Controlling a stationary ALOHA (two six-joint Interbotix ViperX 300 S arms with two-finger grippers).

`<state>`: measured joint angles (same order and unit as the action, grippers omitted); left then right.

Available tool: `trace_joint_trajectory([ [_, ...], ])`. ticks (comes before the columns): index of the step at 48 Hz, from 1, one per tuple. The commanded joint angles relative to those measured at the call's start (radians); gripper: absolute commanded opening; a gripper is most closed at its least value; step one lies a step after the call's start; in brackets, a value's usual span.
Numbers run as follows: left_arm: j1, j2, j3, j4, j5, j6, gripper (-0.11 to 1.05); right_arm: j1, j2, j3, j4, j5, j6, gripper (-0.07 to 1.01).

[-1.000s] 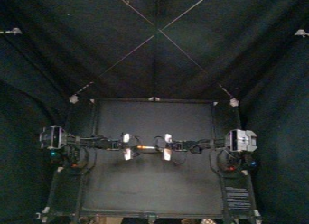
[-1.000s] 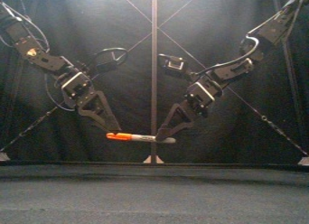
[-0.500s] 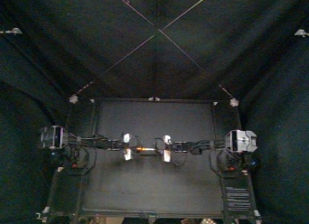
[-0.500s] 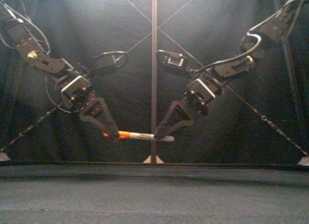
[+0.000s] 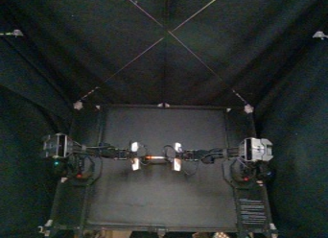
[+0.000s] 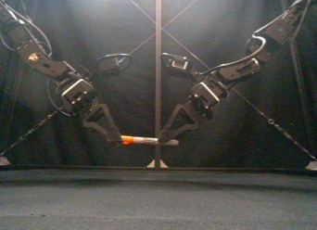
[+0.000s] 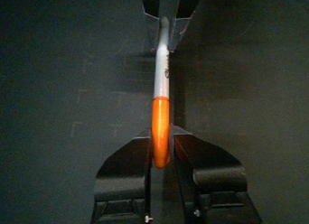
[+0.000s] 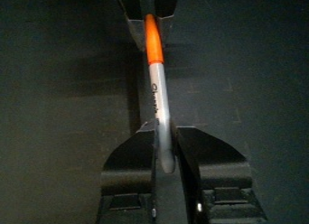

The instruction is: Uncap the pen

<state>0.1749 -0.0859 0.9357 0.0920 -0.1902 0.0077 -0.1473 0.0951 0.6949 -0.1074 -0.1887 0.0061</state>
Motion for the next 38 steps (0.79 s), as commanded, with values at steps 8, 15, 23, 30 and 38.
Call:
trace_joint_trajectory([
  [8, 0.025, -0.043, 0.031, 0.005, -0.012, -0.0031, 0.48, -0.005, -0.092, 0.081, 0.025, -0.057, 0.005, 0.47],
  [15, 0.032, -0.072, 0.058, 0.006, -0.031, -0.0031, 0.48, -0.015, -0.147, 0.152, 0.043, -0.097, 0.005, 0.47],
  [23, 0.031, -0.098, 0.080, 0.014, -0.037, -0.0031, 0.48, -0.028, -0.190, 0.210, 0.061, -0.114, 0.005, 0.47],
  [30, 0.031, -0.101, 0.092, 0.017, -0.037, -0.0031, 0.48, -0.037, -0.209, 0.236, 0.063, -0.123, 0.003, 0.47],
  [38, 0.031, -0.103, 0.092, 0.017, -0.037, -0.0046, 0.48, -0.038, -0.210, 0.238, 0.061, -0.123, 0.003, 0.47],
])
